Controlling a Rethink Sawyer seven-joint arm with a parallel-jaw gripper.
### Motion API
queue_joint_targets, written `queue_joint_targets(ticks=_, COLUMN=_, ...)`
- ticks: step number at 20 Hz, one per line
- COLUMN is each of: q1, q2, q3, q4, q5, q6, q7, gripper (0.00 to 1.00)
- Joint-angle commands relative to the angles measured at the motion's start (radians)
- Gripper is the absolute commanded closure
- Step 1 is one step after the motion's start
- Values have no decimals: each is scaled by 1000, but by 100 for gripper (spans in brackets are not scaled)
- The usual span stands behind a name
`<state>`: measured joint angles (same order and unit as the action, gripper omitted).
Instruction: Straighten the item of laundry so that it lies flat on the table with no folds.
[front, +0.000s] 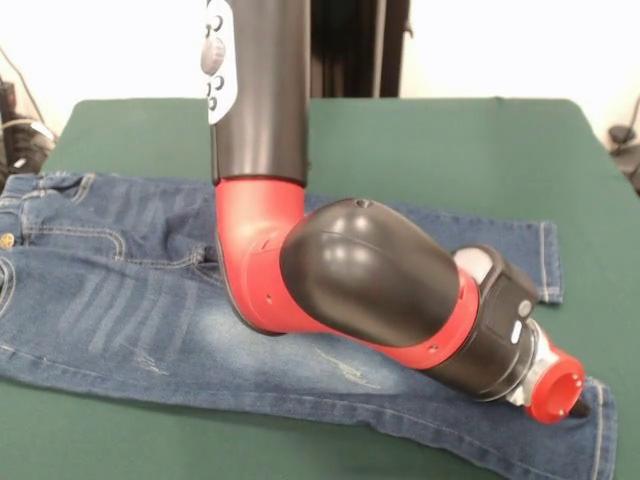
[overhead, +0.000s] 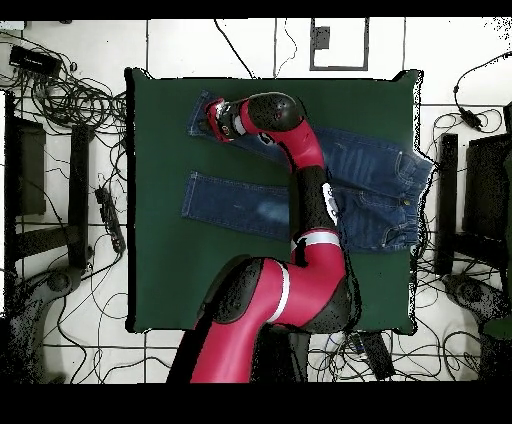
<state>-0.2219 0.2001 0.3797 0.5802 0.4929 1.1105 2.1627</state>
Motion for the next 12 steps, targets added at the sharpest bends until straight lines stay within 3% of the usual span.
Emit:
queue_joint_targets(ticks=1, q1=81, q2=12, q3=37, q4=215, q5=-14, q6=-54, q7=120, gripper=100)
queue_joint_targets(ticks=6, q1=107, q2=-164, q3=-229, q4=351, q5=-148, q6=-177, q7=303, gripper=100)
queue_joint_targets(ticks=12, q1=162, q2=-291, q3=-435, q4=400, q5=-227, q6=-169, q7=367, gripper=100)
